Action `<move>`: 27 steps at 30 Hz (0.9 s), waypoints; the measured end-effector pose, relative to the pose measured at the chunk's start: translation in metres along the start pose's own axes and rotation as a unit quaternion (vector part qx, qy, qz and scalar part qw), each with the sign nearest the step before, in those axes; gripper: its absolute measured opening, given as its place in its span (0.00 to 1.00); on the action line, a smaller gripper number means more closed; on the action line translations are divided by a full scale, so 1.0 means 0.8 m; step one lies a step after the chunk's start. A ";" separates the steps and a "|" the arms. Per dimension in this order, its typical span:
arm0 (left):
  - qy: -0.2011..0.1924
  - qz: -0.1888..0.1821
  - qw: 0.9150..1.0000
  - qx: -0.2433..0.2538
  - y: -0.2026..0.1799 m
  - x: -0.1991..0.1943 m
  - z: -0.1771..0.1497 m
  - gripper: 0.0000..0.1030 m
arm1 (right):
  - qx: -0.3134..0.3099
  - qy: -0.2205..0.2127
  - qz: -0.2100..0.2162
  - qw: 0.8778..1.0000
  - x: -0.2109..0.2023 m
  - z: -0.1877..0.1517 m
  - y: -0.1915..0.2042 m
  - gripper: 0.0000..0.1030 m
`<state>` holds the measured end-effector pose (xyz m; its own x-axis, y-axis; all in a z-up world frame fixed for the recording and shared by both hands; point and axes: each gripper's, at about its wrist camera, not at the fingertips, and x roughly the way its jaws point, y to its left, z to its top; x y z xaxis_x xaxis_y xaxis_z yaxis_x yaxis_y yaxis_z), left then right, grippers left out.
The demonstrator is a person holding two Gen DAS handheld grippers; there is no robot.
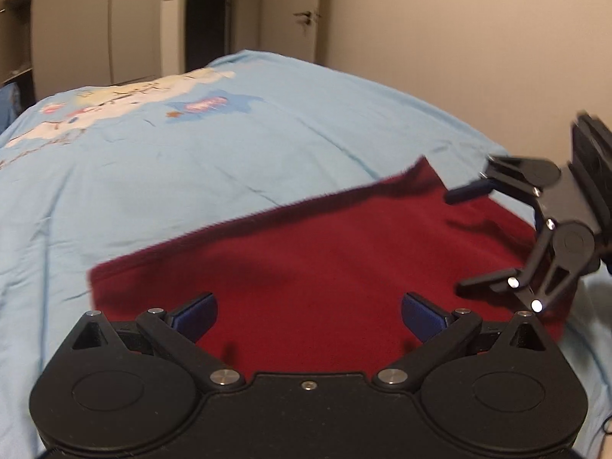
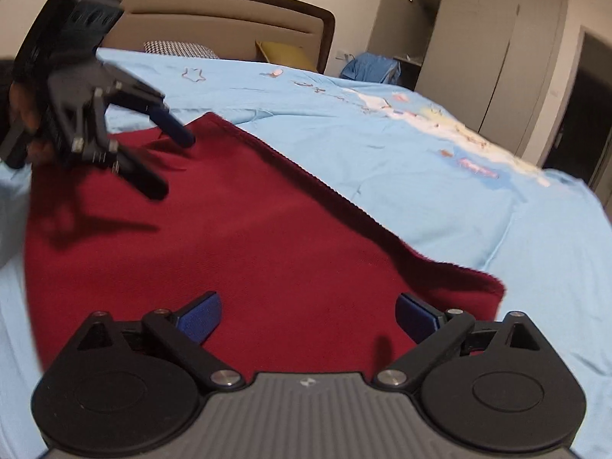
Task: Fold small clothes
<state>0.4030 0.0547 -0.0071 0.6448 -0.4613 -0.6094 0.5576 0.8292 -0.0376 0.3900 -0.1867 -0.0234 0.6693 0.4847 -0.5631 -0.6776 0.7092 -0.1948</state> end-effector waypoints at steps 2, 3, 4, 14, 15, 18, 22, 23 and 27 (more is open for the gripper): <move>0.005 0.010 1.000 0.002 0.004 0.020 0.000 0.99 | 0.033 -0.002 0.003 0.999 0.019 0.007 -0.022 0.96; 0.005 0.018 1.000 -0.010 0.012 0.029 0.000 0.99 | 0.048 -0.002 -0.004 0.999 0.024 0.010 -0.030 0.96; 0.003 0.026 0.999 -0.027 0.022 0.036 0.000 0.99 | 0.063 -0.001 -0.011 0.998 0.031 0.012 -0.041 0.96; -0.095 0.022 0.965 -0.245 0.128 0.051 -0.042 0.99 | 0.279 -0.059 0.010 0.958 0.052 -0.028 -0.145 0.96; -0.101 0.020 0.963 -0.248 0.127 0.051 -0.045 0.99 | 0.293 -0.065 0.018 0.954 0.053 -0.032 -0.153 0.96; -0.107 0.023 0.963 -0.245 0.123 0.054 -0.047 0.99 | 0.308 -0.078 0.029 0.948 0.054 -0.039 -0.164 0.96; -0.105 0.028 0.965 -0.239 0.121 0.057 -0.044 0.99 | 0.313 -0.086 0.033 0.945 0.041 -0.048 -0.164 0.96; -0.105 0.028 0.965 -0.239 0.121 0.057 -0.044 0.99 | 0.313 -0.087 0.033 0.945 0.042 -0.048 -0.164 0.96; -0.100 0.033 0.966 -0.238 0.119 0.049 -0.040 0.99 | 0.298 -0.077 0.013 0.951 0.032 -0.037 -0.160 0.97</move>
<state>0.4649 0.1260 -0.0601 0.7852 -0.4140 -0.4605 0.2385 0.8885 -0.3921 0.4849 -0.2800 -0.0366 0.7224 0.5434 -0.4275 -0.4329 0.8376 0.3331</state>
